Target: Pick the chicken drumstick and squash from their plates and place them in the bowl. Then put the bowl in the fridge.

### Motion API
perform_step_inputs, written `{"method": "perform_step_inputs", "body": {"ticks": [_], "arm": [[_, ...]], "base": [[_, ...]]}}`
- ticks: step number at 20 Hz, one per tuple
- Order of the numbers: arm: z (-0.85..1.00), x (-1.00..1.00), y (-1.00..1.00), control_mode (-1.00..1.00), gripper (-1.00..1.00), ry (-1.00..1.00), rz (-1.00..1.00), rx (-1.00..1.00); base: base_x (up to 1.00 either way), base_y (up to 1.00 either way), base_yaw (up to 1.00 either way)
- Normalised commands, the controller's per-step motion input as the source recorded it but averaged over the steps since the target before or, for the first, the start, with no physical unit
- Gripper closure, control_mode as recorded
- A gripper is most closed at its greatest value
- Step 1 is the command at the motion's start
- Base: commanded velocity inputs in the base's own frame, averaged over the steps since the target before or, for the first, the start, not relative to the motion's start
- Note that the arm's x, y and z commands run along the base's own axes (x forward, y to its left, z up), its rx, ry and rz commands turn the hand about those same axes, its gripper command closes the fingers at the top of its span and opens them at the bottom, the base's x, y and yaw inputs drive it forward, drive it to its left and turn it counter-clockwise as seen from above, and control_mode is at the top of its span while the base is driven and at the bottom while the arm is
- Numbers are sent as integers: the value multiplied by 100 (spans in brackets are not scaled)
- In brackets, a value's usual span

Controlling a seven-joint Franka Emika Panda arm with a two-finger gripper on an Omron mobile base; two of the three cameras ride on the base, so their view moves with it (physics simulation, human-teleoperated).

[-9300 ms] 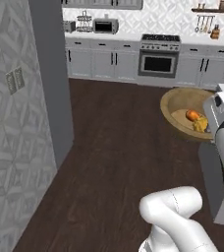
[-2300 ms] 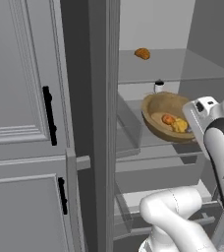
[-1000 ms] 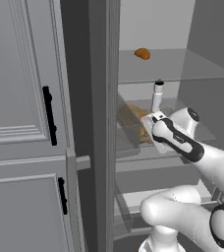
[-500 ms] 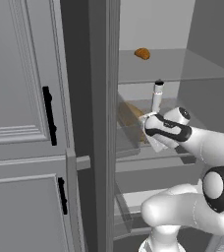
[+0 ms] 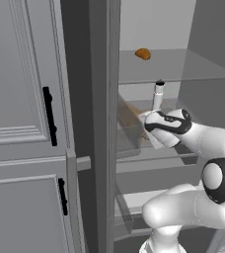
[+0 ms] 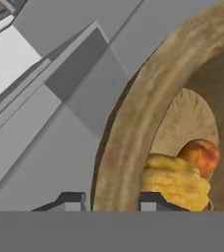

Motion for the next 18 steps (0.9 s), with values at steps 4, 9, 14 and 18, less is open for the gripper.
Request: {"method": "perform_step_inputs", "body": {"ticks": [4, 9, 14, 18], "arm": [[23, -4, 0, -100, -100, -28, 0, 0], [49, -24, -6, -100, -100, -21, 0, 0], [94, -49, -2, -100, -100, -9, 0, -1], [100, -59, -2, -100, -100, -2, 0, -6]], "base": [[0, 0, 0], [0, 0, 0], [0, 0, 0], [0, 0, 0]]}}
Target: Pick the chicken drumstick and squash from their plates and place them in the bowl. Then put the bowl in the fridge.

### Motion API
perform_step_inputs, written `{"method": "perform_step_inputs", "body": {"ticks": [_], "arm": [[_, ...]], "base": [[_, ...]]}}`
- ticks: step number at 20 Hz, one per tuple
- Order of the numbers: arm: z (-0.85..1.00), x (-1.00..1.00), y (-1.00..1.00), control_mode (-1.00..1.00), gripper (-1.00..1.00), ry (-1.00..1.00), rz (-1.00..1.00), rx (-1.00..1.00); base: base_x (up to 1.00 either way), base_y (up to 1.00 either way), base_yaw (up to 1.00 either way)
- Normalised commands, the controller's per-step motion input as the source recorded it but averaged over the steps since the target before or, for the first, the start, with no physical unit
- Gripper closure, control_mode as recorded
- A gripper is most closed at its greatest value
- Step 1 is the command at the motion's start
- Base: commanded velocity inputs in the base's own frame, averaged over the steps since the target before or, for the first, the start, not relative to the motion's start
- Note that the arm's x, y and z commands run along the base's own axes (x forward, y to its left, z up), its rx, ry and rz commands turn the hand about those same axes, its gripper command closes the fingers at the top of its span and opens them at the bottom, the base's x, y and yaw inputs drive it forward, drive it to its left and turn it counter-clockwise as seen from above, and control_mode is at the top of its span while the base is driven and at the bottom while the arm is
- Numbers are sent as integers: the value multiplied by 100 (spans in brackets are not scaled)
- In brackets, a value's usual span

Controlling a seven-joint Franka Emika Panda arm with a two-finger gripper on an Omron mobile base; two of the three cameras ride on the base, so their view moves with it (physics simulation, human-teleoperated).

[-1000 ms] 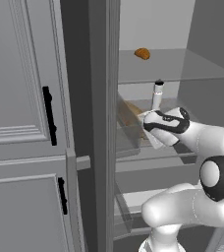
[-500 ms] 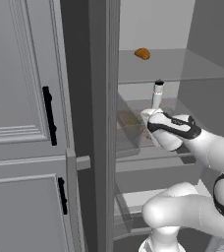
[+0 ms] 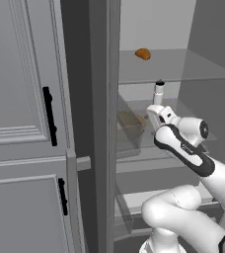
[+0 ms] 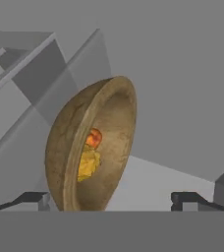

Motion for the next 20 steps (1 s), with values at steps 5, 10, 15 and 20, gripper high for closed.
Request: {"method": "perform_step_inputs", "body": {"ticks": [5, 10, 15, 20], "arm": [[100, -48, -9, -100, -100, 11, -1, -10], [66, -49, -28, -100, -100, 20, 0, -15], [-21, -93, -43, -100, -100, 2, 0, -14], [-61, -100, -11, -100, -100, 0, 0, -21]], "base": [[0, 0, 0], [0, 0, 0], [0, 0, 0], [0, 0, 0]]}}
